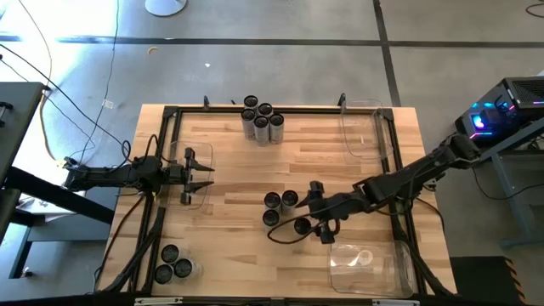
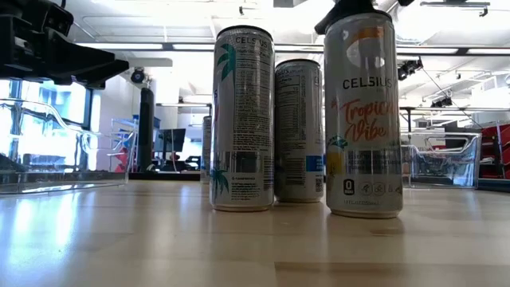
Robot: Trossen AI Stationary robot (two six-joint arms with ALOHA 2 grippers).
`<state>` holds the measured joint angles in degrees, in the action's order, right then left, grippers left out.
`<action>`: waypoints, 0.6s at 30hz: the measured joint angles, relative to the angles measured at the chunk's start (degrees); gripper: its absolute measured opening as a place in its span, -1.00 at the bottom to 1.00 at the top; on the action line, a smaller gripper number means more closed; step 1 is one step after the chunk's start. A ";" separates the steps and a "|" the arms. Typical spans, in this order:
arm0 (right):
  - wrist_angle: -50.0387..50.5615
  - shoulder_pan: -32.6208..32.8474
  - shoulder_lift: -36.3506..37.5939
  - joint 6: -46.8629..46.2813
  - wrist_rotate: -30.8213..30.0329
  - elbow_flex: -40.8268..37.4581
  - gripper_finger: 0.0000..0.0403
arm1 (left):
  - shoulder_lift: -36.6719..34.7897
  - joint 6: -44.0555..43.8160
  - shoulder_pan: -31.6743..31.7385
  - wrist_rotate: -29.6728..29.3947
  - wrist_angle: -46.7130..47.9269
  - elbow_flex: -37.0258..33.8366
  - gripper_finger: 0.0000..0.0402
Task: Sort soda cans
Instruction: Put the white-yellow soda can into the bottom transparent bin
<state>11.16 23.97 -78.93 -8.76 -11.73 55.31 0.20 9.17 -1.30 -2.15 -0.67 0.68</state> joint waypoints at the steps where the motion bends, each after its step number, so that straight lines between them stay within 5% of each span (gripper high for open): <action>1: -0.16 0.02 0.41 -0.57 0.36 0.00 0.58 | -0.01 0.00 0.00 0.00 0.02 0.00 -0.11; 18: 0.44 4.28 -7.29 -6.22 -4.63 0.02 0.58 | -0.01 0.00 0.00 0.00 -0.01 -0.02 -0.11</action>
<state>11.60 28.25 -86.22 -14.98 -16.36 55.33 0.19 9.17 -1.30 -2.15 -0.68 0.67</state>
